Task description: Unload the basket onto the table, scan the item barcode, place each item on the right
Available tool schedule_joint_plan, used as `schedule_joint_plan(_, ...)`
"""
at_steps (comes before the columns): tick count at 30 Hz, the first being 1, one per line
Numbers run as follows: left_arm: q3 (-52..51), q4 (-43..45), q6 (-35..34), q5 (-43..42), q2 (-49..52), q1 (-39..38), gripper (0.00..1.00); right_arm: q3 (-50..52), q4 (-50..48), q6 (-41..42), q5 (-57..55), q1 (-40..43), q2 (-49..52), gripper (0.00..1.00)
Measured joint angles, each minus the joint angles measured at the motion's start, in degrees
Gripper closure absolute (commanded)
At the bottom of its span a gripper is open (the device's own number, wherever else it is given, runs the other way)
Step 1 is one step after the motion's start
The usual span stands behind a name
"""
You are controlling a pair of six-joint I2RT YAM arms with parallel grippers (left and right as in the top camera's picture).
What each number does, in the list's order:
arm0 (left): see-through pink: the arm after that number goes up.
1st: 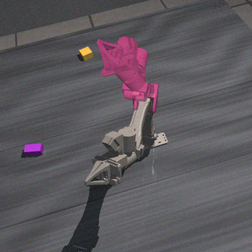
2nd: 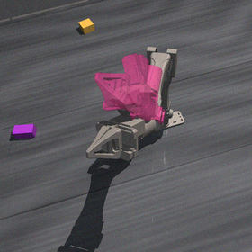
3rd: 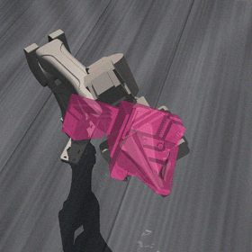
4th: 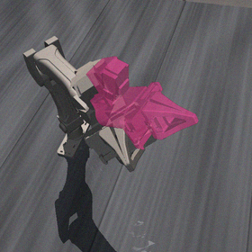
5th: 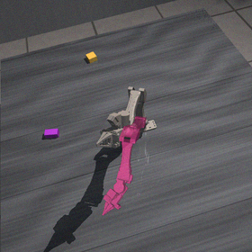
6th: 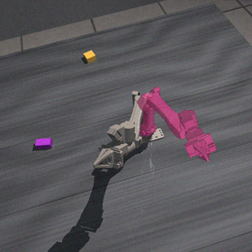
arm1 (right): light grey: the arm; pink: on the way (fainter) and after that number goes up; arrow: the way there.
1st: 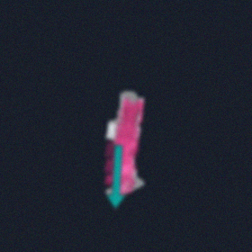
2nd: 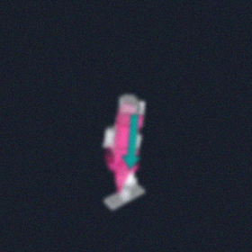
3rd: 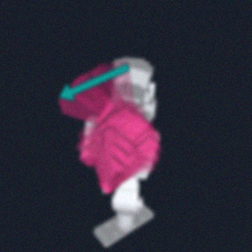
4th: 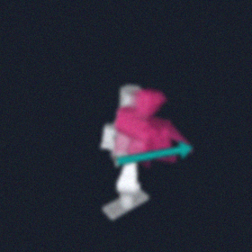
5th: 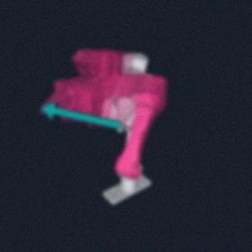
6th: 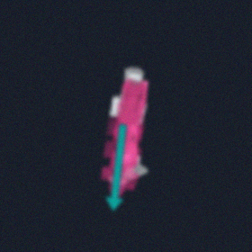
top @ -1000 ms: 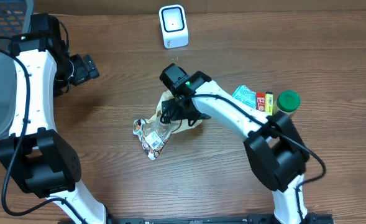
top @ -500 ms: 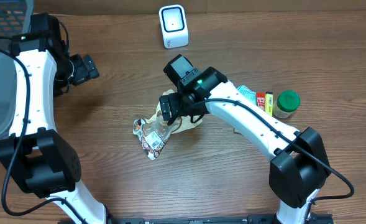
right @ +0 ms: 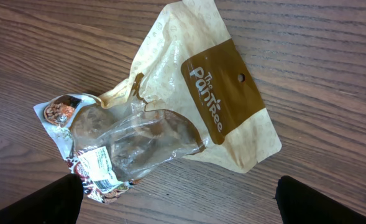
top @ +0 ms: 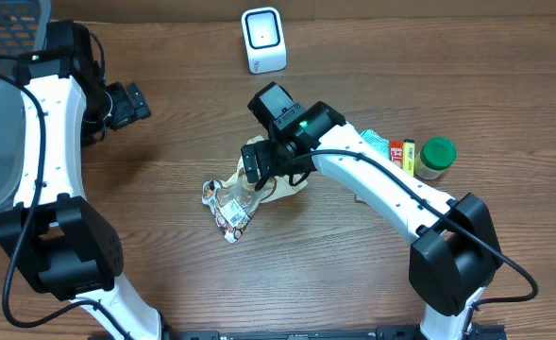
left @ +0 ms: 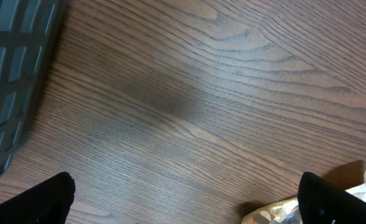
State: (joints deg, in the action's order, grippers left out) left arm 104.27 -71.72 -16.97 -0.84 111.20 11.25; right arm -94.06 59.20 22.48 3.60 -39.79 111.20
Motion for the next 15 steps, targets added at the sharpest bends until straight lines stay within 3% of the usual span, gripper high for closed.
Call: schedule_joint_plan(15, 0.0, 0.0, 0.02, 0.0, 0.0, 0.0, 0.0, 0.0, 0.83, 0.0, 0.0, 0.0, 0.0, 0.0)
